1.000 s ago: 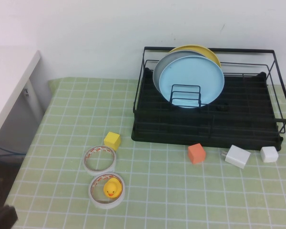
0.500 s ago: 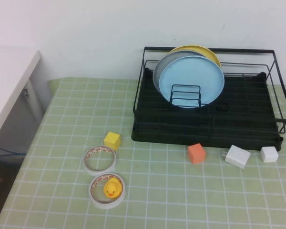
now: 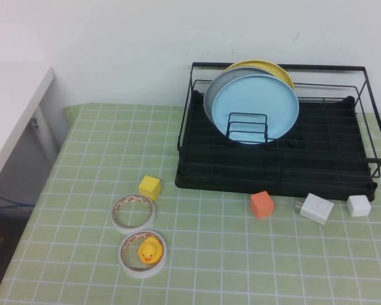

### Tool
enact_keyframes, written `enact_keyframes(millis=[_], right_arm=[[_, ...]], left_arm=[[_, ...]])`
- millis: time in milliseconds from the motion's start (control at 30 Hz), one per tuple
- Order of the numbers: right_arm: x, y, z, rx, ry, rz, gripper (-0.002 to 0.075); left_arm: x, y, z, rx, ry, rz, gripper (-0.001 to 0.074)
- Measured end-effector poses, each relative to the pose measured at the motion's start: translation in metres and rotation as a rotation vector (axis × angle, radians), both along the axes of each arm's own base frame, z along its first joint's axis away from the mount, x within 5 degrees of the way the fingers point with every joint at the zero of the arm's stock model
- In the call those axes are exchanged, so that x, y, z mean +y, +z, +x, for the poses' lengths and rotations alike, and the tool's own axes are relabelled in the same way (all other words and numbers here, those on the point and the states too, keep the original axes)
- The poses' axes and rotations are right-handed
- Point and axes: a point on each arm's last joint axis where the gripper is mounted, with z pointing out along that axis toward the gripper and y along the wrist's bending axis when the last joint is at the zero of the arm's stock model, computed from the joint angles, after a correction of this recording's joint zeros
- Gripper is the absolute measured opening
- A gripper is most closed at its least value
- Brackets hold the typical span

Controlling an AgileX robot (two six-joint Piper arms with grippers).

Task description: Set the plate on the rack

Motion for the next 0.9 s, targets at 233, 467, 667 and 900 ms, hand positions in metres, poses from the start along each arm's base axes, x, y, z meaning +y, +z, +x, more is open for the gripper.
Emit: enact_keyframes(millis=[233,467,667,900], right_arm=[[-0.010,-0.039,-0.035,0.196,-0.133,-0.063,0.0010],[-0.020,-0.070,-0.061,0.160,-0.282,0.016,0.0010],[-0.030,-0.093,-0.046,0.052,-0.408,0.120,0.0010],[-0.044,-0.136,-0.011,0.062,-0.580,0.240,0.0010]], left_arm=[[0.000,0.000,0.000,0.000,0.000,-0.001,-0.0001],[0.000,0.000,0.000,0.001,0.001,-0.002,-0.0001],[0.000,0.000,0.000,0.001,0.001,-0.002,-0.0001],[0.000,0.000,0.000,0.001,0.001,-0.002,-0.0001]])
